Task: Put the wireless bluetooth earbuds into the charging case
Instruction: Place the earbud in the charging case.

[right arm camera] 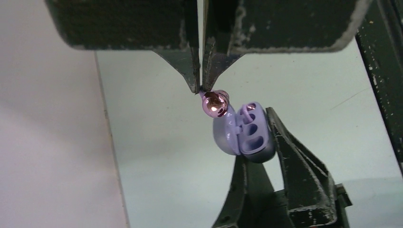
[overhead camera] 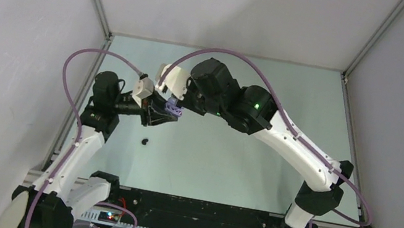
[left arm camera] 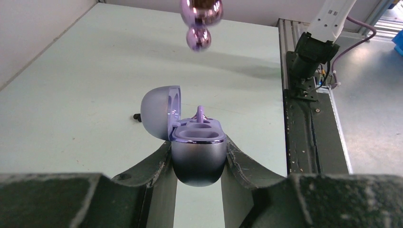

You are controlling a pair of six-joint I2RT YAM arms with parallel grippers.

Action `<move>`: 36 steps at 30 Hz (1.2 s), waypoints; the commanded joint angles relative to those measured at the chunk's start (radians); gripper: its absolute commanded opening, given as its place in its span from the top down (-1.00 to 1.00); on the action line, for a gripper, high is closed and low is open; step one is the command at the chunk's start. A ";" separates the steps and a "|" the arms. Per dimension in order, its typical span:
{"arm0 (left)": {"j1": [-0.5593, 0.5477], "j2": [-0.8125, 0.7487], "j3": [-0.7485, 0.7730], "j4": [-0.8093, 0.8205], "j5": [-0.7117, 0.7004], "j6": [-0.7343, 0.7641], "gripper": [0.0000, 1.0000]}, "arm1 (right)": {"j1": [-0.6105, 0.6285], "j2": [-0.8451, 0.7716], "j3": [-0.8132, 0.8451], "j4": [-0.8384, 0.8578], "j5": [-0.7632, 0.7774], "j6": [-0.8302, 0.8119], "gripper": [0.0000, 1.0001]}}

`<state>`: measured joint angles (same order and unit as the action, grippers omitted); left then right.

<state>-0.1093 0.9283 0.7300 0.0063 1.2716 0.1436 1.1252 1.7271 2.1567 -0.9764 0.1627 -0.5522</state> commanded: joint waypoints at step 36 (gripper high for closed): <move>-0.004 -0.047 0.033 -0.098 0.109 0.116 1.00 | 0.079 0.092 0.050 -0.044 -0.015 0.012 1.00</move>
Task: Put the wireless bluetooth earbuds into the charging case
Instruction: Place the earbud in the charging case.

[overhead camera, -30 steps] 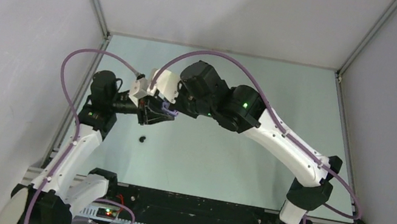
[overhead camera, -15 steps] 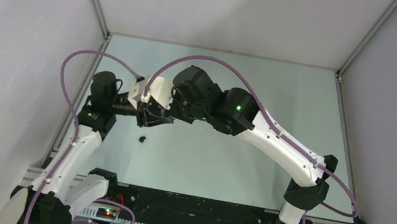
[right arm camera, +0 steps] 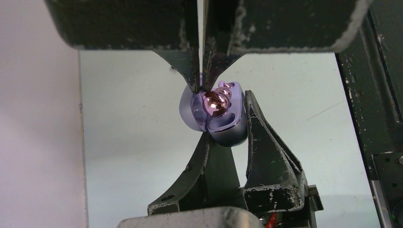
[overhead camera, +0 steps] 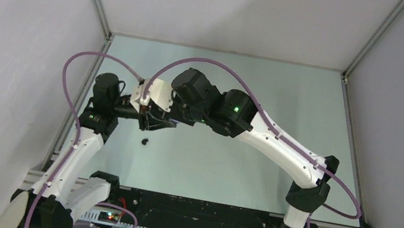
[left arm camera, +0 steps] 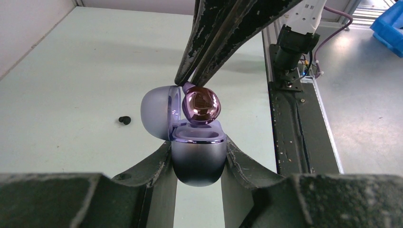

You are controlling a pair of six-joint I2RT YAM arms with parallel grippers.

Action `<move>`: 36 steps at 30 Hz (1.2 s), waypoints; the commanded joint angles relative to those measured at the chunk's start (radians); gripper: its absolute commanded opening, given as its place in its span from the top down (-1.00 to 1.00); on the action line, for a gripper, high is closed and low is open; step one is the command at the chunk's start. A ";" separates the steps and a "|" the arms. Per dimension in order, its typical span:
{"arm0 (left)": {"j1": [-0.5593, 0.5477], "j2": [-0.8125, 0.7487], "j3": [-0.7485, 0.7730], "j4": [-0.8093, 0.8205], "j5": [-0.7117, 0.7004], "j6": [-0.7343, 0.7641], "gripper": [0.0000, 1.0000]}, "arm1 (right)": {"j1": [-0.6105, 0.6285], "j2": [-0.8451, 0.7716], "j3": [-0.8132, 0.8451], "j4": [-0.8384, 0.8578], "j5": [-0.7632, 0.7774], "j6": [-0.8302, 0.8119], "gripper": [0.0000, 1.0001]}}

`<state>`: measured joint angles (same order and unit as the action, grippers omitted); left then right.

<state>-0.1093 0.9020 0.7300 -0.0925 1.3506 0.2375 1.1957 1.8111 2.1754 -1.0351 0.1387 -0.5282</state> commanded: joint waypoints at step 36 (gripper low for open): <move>-0.003 -0.008 0.029 0.096 0.015 -0.082 1.00 | 0.028 0.016 0.034 0.081 0.143 -0.005 1.00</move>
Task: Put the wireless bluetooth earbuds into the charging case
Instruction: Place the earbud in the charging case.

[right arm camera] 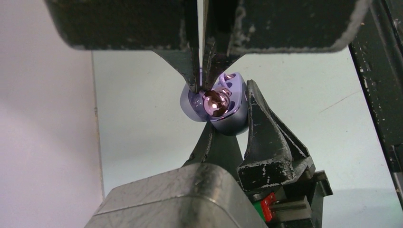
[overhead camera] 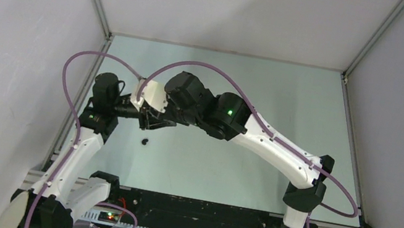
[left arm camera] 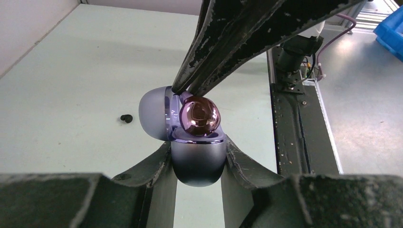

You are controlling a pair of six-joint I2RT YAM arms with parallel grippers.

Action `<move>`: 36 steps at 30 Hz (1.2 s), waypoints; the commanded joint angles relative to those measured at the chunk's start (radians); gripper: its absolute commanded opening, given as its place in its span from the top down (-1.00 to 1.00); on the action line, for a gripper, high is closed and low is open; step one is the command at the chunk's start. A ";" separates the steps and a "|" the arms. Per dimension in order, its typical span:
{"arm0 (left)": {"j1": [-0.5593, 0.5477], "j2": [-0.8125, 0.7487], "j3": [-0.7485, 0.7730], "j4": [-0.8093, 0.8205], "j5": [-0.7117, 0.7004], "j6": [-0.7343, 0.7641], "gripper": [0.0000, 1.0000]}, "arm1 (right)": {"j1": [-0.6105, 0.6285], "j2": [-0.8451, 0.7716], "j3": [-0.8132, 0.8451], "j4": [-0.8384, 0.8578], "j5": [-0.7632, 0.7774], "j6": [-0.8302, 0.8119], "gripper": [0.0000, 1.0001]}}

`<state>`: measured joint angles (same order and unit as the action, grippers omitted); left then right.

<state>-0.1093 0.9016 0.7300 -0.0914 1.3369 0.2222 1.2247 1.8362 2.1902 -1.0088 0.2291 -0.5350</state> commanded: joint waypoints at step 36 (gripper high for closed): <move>0.011 -0.009 -0.015 0.303 -0.020 -0.259 1.00 | 0.027 -0.013 0.016 0.046 0.036 0.032 0.74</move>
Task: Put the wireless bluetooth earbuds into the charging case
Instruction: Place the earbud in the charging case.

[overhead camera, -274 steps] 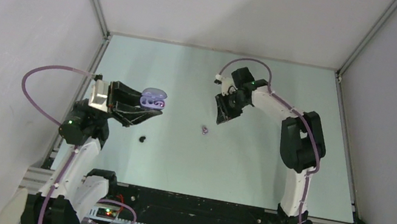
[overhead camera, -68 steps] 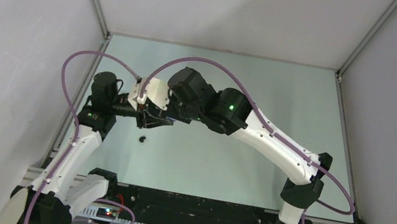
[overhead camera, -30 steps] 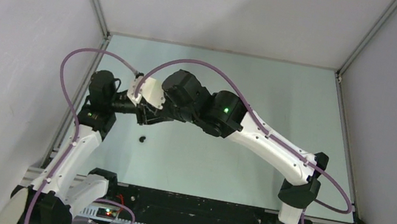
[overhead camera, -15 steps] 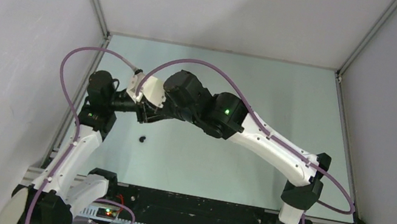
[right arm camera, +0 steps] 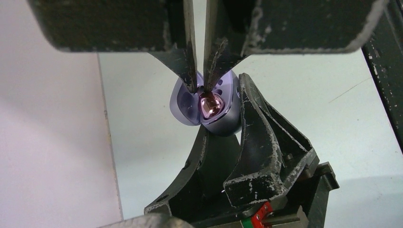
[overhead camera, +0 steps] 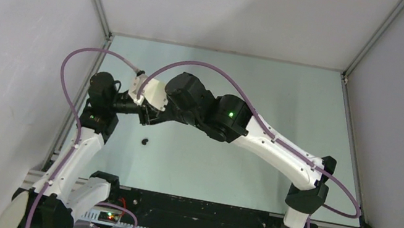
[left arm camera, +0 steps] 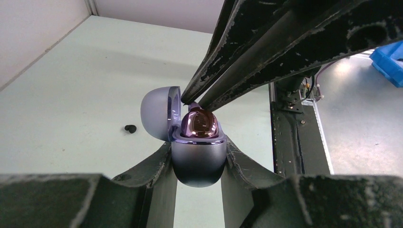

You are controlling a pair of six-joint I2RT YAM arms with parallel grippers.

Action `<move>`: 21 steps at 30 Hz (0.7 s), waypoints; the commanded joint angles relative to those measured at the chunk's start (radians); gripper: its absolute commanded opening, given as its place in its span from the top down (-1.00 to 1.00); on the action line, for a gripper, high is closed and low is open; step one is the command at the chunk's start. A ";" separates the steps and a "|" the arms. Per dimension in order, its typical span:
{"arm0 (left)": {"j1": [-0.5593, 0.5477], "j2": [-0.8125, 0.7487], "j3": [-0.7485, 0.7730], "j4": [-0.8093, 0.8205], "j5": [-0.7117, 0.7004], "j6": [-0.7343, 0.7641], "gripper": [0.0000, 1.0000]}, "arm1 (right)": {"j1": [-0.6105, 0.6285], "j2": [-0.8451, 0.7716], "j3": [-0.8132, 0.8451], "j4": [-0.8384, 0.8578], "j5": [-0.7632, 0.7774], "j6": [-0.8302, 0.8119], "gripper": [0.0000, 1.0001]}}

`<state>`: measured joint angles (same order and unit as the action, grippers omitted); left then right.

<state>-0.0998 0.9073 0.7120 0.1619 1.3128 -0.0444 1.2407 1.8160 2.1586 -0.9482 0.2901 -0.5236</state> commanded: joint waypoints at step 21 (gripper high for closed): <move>0.003 -0.016 0.005 0.047 0.004 0.010 1.00 | -0.004 -0.006 0.088 -0.036 -0.062 0.044 0.64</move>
<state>-0.0998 0.9073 0.7120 0.1757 1.3125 -0.0441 1.2369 1.8244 2.2040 -0.9787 0.2459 -0.4900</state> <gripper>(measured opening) 0.372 0.173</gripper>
